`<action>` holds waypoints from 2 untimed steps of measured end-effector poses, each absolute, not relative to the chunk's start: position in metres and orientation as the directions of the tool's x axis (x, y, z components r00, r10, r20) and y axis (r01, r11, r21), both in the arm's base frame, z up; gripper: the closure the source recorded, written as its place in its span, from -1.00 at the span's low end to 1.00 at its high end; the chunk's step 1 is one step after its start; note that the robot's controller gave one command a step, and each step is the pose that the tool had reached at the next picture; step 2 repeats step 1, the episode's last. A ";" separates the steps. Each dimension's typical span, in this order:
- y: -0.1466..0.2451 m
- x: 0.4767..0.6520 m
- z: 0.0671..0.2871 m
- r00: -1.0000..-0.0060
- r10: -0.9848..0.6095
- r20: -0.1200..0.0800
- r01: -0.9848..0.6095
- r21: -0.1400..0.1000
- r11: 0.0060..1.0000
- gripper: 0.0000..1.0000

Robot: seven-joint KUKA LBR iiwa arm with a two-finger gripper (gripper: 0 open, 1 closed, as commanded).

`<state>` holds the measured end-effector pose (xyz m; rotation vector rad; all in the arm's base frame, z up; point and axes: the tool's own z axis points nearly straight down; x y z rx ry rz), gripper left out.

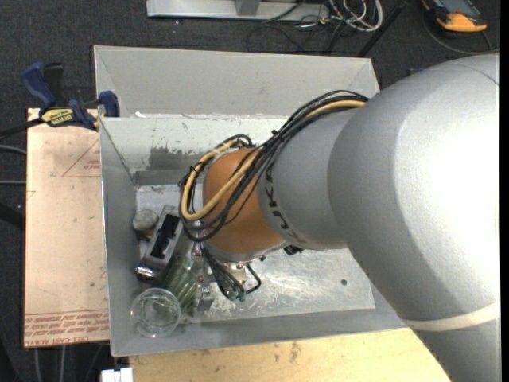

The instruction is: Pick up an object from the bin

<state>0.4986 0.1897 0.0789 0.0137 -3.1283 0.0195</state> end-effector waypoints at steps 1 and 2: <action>0.184 0.504 0.249 -0.998 -0.056 -0.008 -0.056 0.002 0.998 1.00; 0.184 0.504 0.249 -0.998 -0.056 -0.008 -0.056 0.002 0.998 1.00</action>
Offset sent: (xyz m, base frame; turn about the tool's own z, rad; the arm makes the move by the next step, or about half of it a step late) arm 0.0000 0.0000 0.0000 0.0000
